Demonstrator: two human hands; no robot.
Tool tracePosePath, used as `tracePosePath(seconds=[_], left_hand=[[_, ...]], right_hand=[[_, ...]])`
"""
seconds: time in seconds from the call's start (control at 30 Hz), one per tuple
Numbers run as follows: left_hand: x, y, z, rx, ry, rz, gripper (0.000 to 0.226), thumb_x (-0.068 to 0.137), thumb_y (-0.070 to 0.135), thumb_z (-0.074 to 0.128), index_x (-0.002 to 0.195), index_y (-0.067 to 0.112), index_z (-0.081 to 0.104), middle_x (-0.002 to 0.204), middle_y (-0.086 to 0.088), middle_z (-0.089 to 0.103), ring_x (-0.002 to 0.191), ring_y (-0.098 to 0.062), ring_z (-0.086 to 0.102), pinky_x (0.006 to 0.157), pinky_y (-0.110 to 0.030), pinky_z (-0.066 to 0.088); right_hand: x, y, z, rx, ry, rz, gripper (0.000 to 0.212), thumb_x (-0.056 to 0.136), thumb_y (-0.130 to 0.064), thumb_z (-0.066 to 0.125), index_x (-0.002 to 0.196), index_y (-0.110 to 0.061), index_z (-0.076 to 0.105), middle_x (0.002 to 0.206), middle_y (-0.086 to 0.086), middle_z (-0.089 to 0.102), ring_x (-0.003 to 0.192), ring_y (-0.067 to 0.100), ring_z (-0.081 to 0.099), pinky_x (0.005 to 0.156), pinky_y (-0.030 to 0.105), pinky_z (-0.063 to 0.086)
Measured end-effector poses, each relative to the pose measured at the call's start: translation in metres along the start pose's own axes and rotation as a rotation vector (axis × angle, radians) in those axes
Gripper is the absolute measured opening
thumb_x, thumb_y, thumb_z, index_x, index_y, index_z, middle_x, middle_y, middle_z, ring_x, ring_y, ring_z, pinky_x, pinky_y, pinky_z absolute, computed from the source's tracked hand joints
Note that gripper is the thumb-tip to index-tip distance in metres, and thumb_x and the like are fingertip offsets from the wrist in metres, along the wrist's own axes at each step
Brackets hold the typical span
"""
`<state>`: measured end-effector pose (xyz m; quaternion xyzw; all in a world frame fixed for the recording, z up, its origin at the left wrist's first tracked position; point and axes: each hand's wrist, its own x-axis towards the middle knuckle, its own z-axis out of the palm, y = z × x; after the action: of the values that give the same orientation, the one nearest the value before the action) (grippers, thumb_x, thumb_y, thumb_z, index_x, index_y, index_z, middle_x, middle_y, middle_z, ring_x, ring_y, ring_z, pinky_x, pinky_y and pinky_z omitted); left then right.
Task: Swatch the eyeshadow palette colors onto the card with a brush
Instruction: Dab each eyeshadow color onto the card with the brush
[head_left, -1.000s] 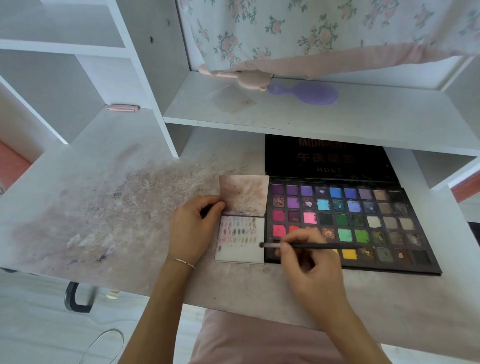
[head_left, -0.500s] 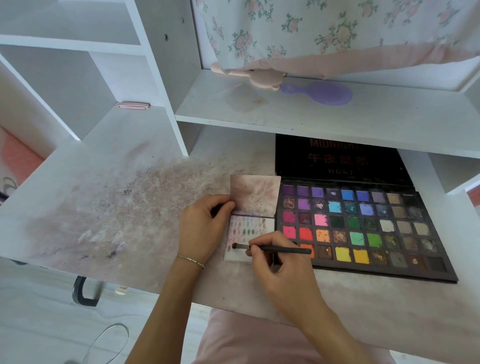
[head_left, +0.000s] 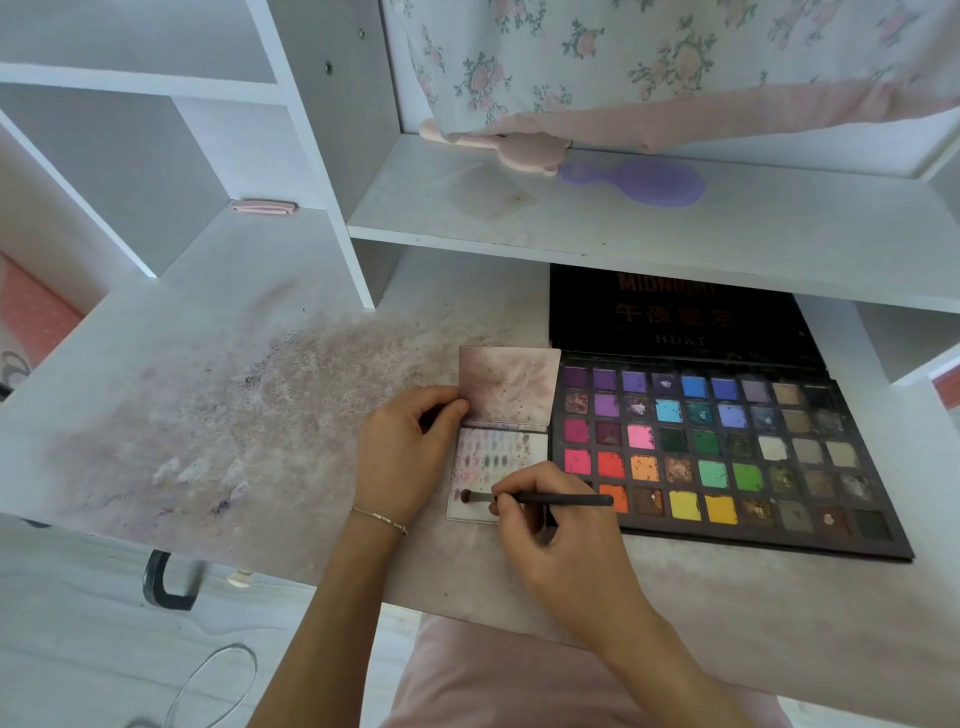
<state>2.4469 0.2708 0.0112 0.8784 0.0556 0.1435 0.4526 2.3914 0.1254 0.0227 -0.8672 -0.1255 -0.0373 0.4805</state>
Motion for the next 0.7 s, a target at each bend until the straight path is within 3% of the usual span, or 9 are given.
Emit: tracePosePath(seconds=[0.3,0.4,0.7], left_hand=[[0.0,0.0006,-0.0001,0.013,0.001,0.016,0.011,0.083,0.014,0.063,0.088,0.016,0.072,0.077,0.018,0.06,0.073,0.003,0.056,0.069,-0.013,0.045],[0.0,0.001,-0.0002,0.018,0.004,0.02,0.011,0.083,0.014,0.063,0.087,0.017,0.072,0.074,0.023,0.057,0.071,0.005,0.056,0.067,-0.008,0.042],[-0.0001,0.0009,0.0,0.016,0.006,0.01,0.011,0.082,0.013,0.063,0.088,0.015,0.072,0.077,0.016,0.061,0.072,0.002,0.056,0.072,-0.019,0.046]], right_hand=[[0.0002,0.0002,-0.0003,-0.001,-0.014,0.005,0.009,0.078,-0.024,0.052,0.078,-0.019,0.06,0.065,-0.02,0.05,0.067,0.009,0.05,0.061,0.025,0.042],[0.0009,0.0009,0.0004,-0.001,0.002,0.005,0.009,0.079,-0.023,0.052,0.08,-0.02,0.061,0.066,-0.023,0.049,0.068,0.007,0.05,0.062,0.02,0.039],[0.0005,0.0018,0.0006,-0.002,-0.009,0.001,0.01,0.08,-0.026,0.05,0.081,-0.021,0.059,0.069,-0.019,0.053,0.068,0.009,0.052,0.061,0.024,0.043]])
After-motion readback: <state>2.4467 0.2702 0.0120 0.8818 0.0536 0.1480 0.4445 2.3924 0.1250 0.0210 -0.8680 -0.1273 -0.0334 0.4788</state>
